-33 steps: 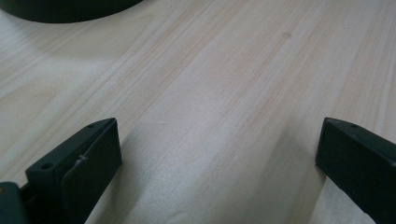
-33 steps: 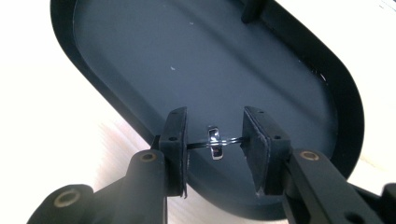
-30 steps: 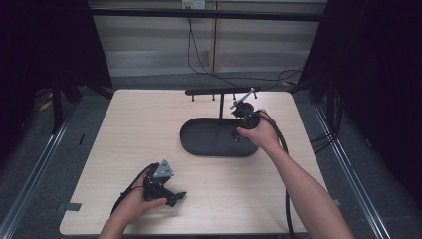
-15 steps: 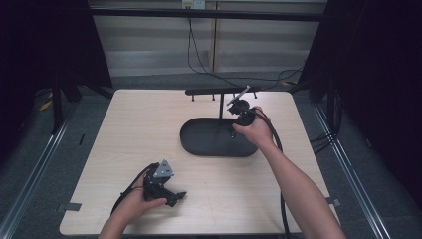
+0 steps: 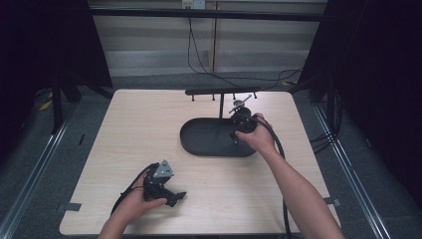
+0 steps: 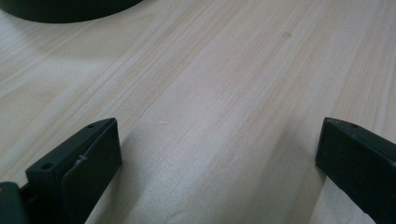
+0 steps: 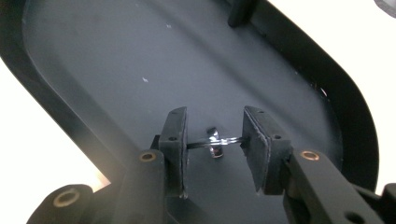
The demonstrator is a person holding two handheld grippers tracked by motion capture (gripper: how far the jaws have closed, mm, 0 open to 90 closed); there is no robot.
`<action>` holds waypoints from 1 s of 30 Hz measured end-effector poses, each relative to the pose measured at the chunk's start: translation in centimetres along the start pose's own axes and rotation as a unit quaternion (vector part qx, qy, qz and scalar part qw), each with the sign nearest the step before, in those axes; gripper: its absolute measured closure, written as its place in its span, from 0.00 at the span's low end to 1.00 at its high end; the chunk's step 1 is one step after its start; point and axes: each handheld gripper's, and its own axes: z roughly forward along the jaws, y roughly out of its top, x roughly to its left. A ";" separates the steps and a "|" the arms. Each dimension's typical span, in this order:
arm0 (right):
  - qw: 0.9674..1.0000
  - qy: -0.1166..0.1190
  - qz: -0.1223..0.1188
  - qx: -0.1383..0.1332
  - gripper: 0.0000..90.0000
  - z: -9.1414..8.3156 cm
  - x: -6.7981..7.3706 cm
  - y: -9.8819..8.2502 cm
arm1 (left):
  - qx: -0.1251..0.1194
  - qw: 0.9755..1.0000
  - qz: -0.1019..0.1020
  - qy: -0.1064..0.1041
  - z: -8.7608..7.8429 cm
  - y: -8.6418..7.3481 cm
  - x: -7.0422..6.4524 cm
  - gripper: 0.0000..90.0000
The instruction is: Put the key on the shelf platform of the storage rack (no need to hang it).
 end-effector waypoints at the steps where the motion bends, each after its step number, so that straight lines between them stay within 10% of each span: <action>1: 1.000 0.004 0.005 -0.002 0.70 0.0 0.0 -0.1 | 0.000 1.000 0.000 0.000 0.0 0.0 0.0 0.00; 30: 1.000 -0.003 0.010 -0.010 0.53 0.0 -0.6 -1.4 | 0.003 1.000 0.004 -0.001 0.0 0.0 0.0 0.00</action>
